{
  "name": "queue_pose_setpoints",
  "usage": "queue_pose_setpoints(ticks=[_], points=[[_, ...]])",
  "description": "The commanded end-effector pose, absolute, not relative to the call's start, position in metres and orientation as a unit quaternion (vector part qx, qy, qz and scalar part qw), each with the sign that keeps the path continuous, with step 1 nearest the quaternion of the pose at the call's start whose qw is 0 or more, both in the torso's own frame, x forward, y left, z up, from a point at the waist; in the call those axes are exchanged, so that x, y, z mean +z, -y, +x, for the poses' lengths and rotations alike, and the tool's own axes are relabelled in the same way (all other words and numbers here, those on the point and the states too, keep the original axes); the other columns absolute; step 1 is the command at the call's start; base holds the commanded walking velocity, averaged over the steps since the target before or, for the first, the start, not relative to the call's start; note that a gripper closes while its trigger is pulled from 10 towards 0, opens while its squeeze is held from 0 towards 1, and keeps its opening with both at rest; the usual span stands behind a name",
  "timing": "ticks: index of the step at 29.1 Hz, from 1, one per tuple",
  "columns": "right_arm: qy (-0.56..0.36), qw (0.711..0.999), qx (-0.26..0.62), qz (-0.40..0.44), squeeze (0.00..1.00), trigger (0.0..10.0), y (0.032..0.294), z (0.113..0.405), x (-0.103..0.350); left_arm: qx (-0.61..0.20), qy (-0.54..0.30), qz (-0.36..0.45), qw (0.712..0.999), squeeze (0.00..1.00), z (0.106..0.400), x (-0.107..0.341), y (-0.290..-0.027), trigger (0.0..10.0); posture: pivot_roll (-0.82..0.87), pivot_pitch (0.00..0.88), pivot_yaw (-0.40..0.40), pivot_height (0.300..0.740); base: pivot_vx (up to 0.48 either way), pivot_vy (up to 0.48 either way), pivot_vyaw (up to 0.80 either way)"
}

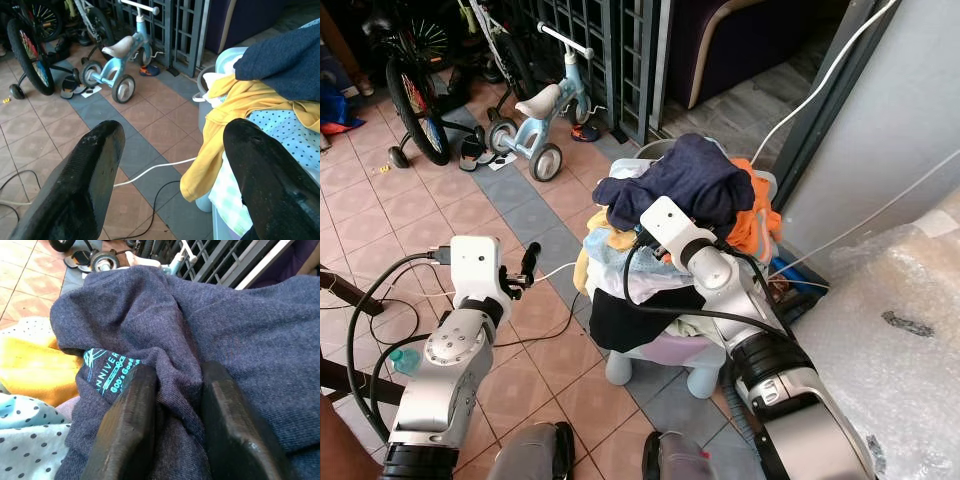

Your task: Clothes washing

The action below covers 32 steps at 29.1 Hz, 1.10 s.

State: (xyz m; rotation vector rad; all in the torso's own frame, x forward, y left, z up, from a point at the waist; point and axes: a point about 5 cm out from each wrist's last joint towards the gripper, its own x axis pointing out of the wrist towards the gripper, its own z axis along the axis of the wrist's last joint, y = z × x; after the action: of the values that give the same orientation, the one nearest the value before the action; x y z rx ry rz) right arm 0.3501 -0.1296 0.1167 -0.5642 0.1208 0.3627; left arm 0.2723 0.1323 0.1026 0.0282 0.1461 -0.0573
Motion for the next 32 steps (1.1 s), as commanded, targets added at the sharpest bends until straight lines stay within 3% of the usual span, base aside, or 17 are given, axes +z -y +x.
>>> queue_pose_setpoints(ticks=[1,9,14,18,32], points=[[-0.078,0.953,0.151,-0.252,0.00,0.0,0.139,0.347,0.111,-0.031,-0.068,0.018,0.997,0.00,0.272,0.104,-0.131,10.0,0.00,0.134,0.003,0.740,0.000,0.000,0.00],[-0.076,0.978,0.138,-0.134,0.00,0.0,0.132,0.342,0.112,-0.044,-0.071,0.022,0.996,0.00,0.271,0.102,-0.130,10.0,0.01,0.114,0.019,0.740,0.000,0.000,0.00],[0.025,0.989,0.149,0.008,0.00,0.0,0.123,0.346,0.157,-0.045,-0.072,0.024,0.996,0.00,0.272,0.100,-0.130,10.0,0.01,0.093,0.019,0.740,0.000,0.000,0.00],[0.092,0.978,0.151,0.108,0.00,0.0,0.129,0.353,0.202,-0.049,-0.072,0.024,0.996,0.00,0.274,0.100,-0.127,10.0,0.01,0.075,0.020,0.740,0.000,0.000,0.00],[0.260,0.937,0.178,0.153,0.00,0.0,0.140,0.361,0.327,-0.053,-0.058,0.022,0.997,0.00,0.288,0.104,-0.120,10.0,-0.01,0.040,0.033,0.740,0.000,0.000,0.00]])
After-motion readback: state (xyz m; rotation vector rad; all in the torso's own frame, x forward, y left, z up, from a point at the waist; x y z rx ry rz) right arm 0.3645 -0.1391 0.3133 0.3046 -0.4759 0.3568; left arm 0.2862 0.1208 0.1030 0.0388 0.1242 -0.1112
